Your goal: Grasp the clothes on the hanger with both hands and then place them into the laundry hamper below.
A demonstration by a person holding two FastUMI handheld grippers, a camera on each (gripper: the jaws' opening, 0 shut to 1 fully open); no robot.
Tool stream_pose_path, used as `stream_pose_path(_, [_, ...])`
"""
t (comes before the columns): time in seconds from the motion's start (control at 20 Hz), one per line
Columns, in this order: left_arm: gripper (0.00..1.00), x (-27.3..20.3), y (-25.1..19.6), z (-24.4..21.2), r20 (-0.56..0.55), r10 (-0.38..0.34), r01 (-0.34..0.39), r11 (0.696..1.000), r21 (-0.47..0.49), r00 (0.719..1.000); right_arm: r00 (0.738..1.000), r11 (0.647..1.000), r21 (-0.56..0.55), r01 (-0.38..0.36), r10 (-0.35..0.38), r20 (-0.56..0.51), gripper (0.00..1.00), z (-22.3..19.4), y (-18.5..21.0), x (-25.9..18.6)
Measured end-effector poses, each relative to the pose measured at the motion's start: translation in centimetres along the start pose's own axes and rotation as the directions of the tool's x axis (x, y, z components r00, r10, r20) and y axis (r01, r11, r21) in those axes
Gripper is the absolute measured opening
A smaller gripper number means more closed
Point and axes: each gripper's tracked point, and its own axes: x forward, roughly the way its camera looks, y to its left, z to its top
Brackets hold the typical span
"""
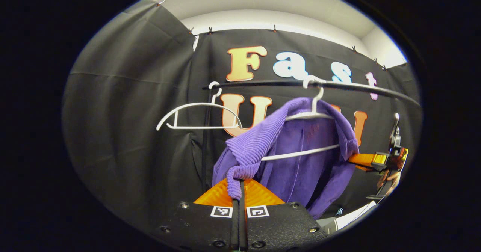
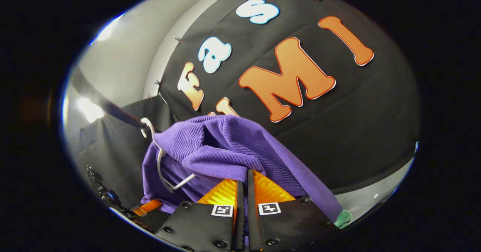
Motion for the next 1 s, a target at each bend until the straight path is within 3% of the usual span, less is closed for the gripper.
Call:
stream_pose_path(0.25, [0.00, 0.4, 2.9, 2.4, 0.022, 0.027, -0.026, 1.000, -0.004, 0.999, 0.998, 0.999, -0.006, -0.040, 0.040, 0.053, 0.11, 1.9, 0.2, -0.3])
stream_pose_path(0.6, [0.02, 3.5, 4.5, 4.3, 0.069, -0.116, 0.117, 0.993, -0.011, 0.991, 0.987, 1.000, -0.003, -0.024, 0.025, 0.158, 0.11, 4.1, 1.7, -3.0])
stream_pose_path(1.0, [0.00, 5.2, 7.3, 7.6, 0.115, -0.171, 0.180, 0.981, -0.068, 0.978, 0.977, 0.998, 0.050, -0.025, 0.014, 0.213, 0.11, 9.1, 2.3, -2.4])
